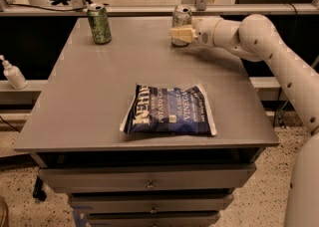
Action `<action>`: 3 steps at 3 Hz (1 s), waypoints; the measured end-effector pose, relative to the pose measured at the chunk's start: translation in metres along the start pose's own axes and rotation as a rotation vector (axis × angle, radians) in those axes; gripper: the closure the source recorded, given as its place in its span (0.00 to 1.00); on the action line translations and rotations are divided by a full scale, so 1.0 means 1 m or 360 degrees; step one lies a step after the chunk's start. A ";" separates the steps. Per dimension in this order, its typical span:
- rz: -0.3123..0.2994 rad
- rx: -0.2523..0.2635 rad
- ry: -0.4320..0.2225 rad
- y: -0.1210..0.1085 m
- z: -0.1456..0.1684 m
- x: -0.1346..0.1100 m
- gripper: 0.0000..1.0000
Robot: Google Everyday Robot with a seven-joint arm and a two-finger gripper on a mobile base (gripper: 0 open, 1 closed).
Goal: Knock 7up can over
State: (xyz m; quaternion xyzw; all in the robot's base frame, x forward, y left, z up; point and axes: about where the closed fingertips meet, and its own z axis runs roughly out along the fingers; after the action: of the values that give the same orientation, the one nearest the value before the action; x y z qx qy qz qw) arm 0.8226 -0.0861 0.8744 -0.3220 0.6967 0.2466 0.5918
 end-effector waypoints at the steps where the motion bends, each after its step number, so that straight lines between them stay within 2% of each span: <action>1: 0.0012 0.0019 -0.0010 -0.001 -0.001 0.002 0.64; 2: 0.0017 0.0031 -0.0008 -0.001 -0.002 0.003 0.88; 3: 0.0011 0.0033 0.0003 -0.001 -0.005 0.003 1.00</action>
Offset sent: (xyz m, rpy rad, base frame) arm -0.0026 -0.0122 -0.0028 0.0083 0.0008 -0.0402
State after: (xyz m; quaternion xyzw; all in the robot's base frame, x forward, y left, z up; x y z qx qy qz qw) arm 0.8198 -0.0907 0.8722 -0.3137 0.7008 0.2410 0.5936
